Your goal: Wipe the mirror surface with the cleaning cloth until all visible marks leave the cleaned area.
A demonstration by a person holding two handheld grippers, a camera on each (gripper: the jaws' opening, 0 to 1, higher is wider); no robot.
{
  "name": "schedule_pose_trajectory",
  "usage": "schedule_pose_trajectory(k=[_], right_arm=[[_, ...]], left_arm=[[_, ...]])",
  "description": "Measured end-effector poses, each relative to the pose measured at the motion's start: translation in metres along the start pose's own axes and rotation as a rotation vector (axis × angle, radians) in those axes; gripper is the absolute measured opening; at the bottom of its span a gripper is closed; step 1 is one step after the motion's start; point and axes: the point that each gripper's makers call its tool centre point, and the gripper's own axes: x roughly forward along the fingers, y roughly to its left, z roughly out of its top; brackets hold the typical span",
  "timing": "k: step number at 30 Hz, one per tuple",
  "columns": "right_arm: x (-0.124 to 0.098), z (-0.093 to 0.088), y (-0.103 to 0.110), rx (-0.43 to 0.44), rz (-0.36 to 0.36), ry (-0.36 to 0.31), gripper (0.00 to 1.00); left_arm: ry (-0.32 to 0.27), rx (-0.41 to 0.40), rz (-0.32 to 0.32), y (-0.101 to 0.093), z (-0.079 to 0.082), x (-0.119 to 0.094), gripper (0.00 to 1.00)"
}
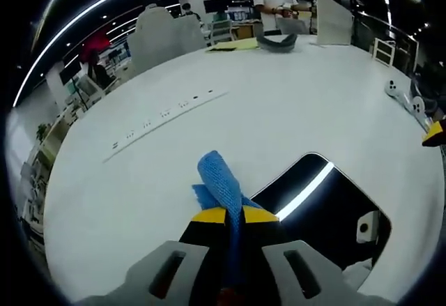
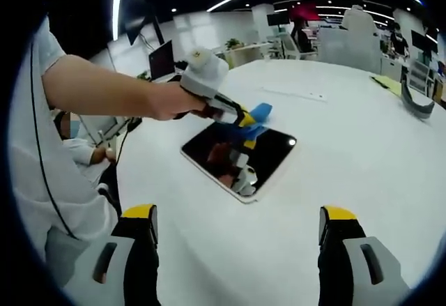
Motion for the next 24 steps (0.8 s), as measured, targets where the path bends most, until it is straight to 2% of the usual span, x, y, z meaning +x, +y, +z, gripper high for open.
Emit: schedule_pose_trajectory(k=[5,10,24], right_arm=[[-0.001,-0.004,-0.001,-0.022,-0.003,0.021,0.97],[-0.002,0.002,0.0,0.012,0.005,-0.012,0.97],[0.0,-0.003,-0.001,-0.002,0.001,0.007,0.97]], left_arm=[[0.0,-0.008,-0.011,-0.007,0.003,0.002,0.04],[-0.002,-0.01,-0.018,-0.016,0.006,0.004,0.04],[-0.015,0.009,-0.071,-0.046,0.014,0.006,0.04]])
